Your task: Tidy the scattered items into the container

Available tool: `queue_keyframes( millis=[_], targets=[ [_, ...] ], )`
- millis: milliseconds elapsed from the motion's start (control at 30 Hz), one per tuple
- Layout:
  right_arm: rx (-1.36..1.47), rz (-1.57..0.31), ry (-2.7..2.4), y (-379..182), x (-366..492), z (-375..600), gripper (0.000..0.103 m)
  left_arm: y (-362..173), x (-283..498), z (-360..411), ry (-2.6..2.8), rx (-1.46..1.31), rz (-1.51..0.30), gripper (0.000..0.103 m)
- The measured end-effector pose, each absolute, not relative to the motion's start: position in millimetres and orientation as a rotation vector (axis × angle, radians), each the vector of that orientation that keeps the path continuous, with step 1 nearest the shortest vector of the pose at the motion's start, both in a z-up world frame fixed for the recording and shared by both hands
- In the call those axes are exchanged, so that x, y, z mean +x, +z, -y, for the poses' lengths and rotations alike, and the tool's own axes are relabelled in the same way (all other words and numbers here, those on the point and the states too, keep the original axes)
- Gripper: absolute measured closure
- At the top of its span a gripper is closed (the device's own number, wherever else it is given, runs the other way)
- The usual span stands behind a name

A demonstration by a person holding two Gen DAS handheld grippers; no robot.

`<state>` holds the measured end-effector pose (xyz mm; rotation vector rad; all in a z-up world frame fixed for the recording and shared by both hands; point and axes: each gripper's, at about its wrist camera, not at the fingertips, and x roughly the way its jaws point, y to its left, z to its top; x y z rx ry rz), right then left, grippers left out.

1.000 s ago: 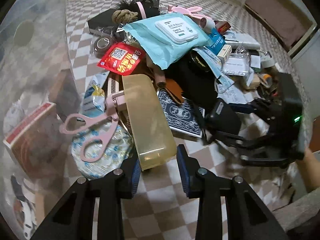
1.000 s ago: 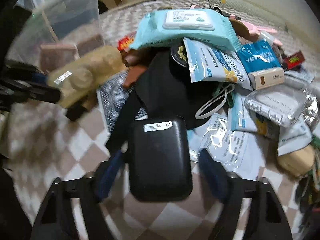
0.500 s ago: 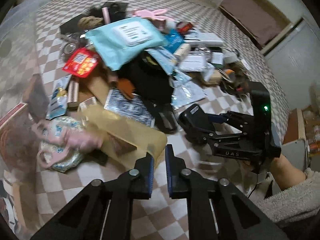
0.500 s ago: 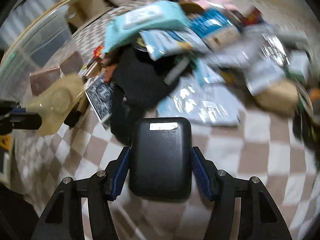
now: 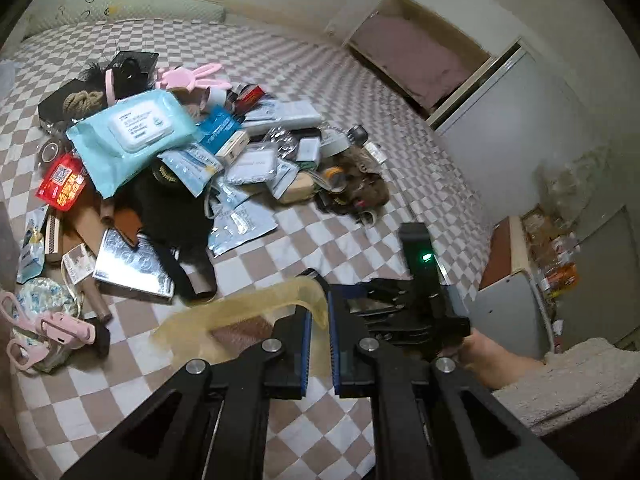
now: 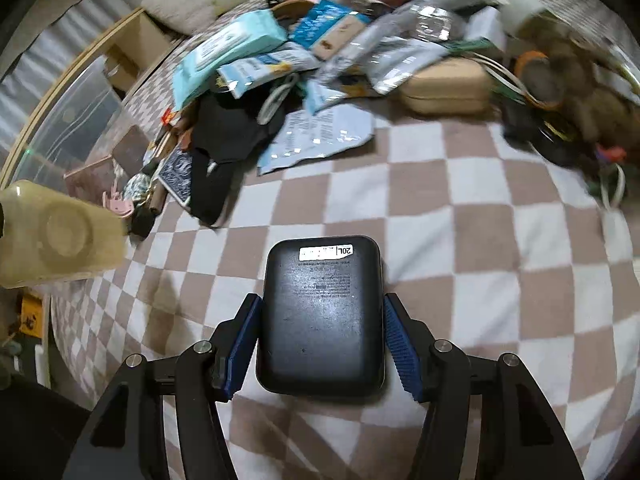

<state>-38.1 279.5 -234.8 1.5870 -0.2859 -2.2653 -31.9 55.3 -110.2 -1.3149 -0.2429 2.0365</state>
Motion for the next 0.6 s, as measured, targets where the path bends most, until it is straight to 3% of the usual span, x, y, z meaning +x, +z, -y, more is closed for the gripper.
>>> queue_keyframes(
  millis=[233, 600],
  targets=[
    [1.601, 0.286, -2.276, -232.9, -35.4, -280.8, 0.042, -156.8, -46.5, -26.2, 2.136, -1.584, 0.177, 0.094],
    [1.614, 0.349, -2.283, -232.1, -31.7, -294.5, 0.042, -129.5, -18.6, -78.0, 1.892, -1.377, 0.172, 0.094]
  ],
)
